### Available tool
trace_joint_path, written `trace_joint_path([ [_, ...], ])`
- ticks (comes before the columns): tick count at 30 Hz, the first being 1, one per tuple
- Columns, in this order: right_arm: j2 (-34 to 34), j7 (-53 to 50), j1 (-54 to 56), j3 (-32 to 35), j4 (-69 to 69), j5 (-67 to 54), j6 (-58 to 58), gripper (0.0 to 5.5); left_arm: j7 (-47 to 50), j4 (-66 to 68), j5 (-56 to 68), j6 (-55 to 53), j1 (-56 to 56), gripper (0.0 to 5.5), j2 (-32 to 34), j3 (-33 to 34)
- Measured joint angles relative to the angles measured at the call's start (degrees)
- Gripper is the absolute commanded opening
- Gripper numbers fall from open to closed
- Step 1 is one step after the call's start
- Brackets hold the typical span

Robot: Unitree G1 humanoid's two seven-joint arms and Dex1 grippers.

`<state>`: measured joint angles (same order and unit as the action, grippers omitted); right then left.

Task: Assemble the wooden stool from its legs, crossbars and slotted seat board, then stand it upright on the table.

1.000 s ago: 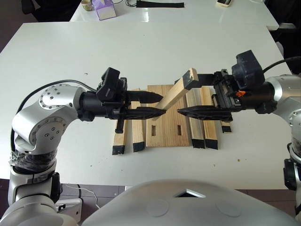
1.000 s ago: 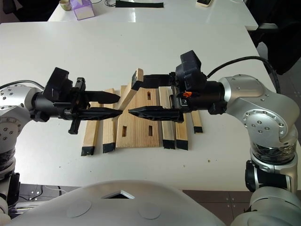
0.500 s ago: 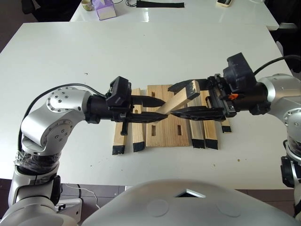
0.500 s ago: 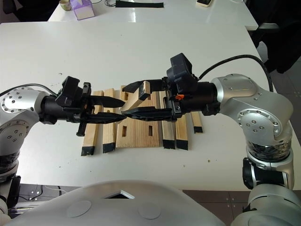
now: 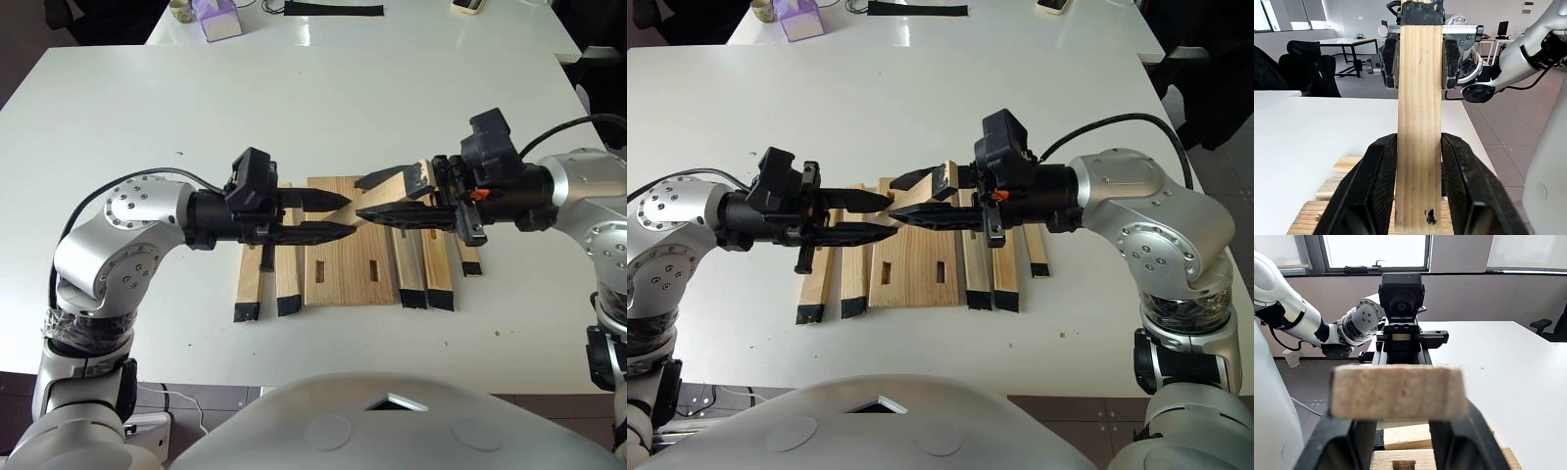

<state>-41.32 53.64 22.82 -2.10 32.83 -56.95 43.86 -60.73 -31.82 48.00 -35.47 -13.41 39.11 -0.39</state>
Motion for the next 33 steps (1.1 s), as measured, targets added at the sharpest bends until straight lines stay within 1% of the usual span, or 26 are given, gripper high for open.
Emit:
trace_joint_path([
  [1,0.0,0.0,0.0,0.05,-0.27,0.66,-0.33,1.3,0.36,0.18,-0.92,0.23,-0.16,1.3,-0.69,-0.08],
  [2,0.0,0.01,0.0,0.08,-0.42,0.85,-0.42,1.3,0.58,0.32,-1.27,0.27,-0.28,1.67,-0.89,-0.23],
  [7,0.03,0.12,-0.4,-0.35,-2.13,3.71,-0.81,1.3,3.61,1.34,-4.39,0.68,-0.57,2.27,-1.74,-1.63],
  [9,-0.16,0.87,-0.47,-0.32,-2.87,5.34,-1.5,1.3,4.52,1.95,-7.3,2.5,-0.21,2.62,-1.83,-2.8],
  [12,-2.4,2.83,-0.45,0.3,-4.48,8.1,-3.24,1.3,5.86,4.96,-12.51,5.46,1.65,2.64,-1.88,-4.29],
  [17,-7.93,10.84,-0.48,0.73,-8.86,14.46,-8.65,1.3,8.71,11.07,-20.15,12.56,4.68,2.64,-2.63,-4.11],
  [21,-11.93,15.58,-2.36,1.61,-13.92,21.3,-15.46,1.3,11.01,12.35,-20.93,14.47,5.48,2.64,-4.57,-3.36],
  [24,-14.75,19.36,-4.89,2.27,-17.66,25.52,-20.56,1.3,12.05,12.34,-21.17,15.54,7.1,2.64,-4.77,-1.83],
  [27,-16.77,21.8,-8.03,2.66,-20.1,29.03,-25.49,1.3,12.47,12.41,-22.69,16.28,8.07,2.64,-4.8,-1.86],
  [30,-17.85,23.6,-9.82,2.72,-22.42,32.12,-29.98,1.3,13.13,12.41,-23.61,16.47,8.14,2.64,-4.83,-1.9],
  [33,-17.83,24.22,-10.32,2.64,-24.01,33.39,-32.12,1.3,13.29,12.41,-24.86,17.24,8.51,2.64,-4.96,-2.12],
])
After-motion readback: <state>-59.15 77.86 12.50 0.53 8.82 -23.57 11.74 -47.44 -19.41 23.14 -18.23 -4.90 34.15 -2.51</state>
